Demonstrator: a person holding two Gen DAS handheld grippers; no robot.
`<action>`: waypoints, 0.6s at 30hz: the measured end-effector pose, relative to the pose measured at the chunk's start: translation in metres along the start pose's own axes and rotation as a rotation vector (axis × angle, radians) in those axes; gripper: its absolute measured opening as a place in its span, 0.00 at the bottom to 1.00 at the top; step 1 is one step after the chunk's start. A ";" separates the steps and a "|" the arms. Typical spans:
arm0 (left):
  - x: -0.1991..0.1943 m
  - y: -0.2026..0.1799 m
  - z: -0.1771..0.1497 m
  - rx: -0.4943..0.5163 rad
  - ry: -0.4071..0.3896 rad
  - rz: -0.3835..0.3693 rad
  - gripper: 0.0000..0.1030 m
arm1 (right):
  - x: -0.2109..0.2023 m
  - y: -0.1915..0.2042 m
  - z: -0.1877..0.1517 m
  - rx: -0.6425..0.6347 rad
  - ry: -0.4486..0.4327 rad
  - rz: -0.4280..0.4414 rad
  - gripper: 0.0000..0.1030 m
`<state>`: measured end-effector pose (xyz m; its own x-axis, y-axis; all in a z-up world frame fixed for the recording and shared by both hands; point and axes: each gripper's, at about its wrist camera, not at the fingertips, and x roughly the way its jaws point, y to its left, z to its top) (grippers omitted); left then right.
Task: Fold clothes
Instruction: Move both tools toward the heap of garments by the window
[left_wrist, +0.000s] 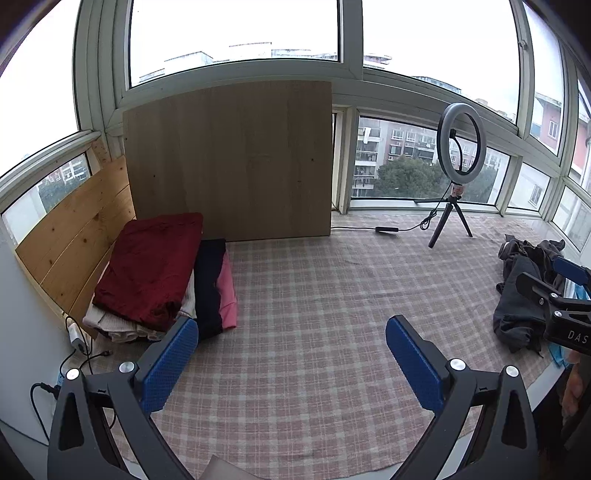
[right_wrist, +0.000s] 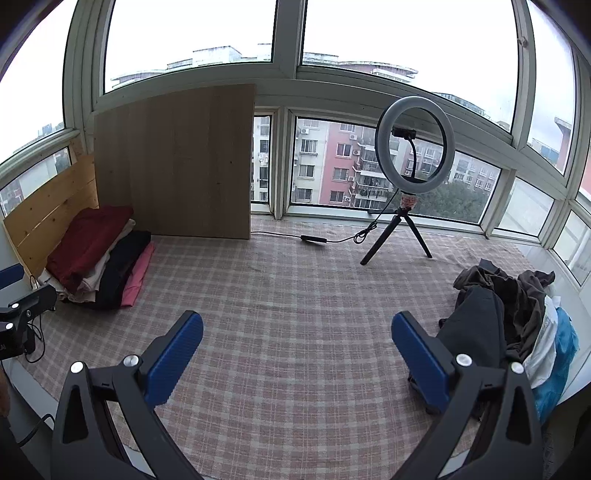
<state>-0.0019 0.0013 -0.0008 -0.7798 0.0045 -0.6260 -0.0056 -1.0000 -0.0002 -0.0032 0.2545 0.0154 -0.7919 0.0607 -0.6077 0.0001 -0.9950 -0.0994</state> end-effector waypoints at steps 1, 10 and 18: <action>0.003 -0.002 0.001 0.004 0.009 -0.007 0.99 | -0.001 -0.003 -0.001 0.013 -0.002 -0.006 1.00; 0.030 -0.031 0.014 0.059 0.041 -0.117 0.99 | -0.004 -0.037 -0.008 0.116 0.035 -0.107 1.00; 0.047 -0.111 0.030 0.210 0.045 -0.272 0.99 | -0.020 -0.103 -0.031 0.226 0.056 -0.252 1.00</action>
<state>-0.0567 0.1122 -0.0062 -0.7040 0.2659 -0.6586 -0.3415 -0.9398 -0.0143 0.0311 0.3581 0.0133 -0.7148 0.3046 -0.6295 -0.3316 -0.9401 -0.0784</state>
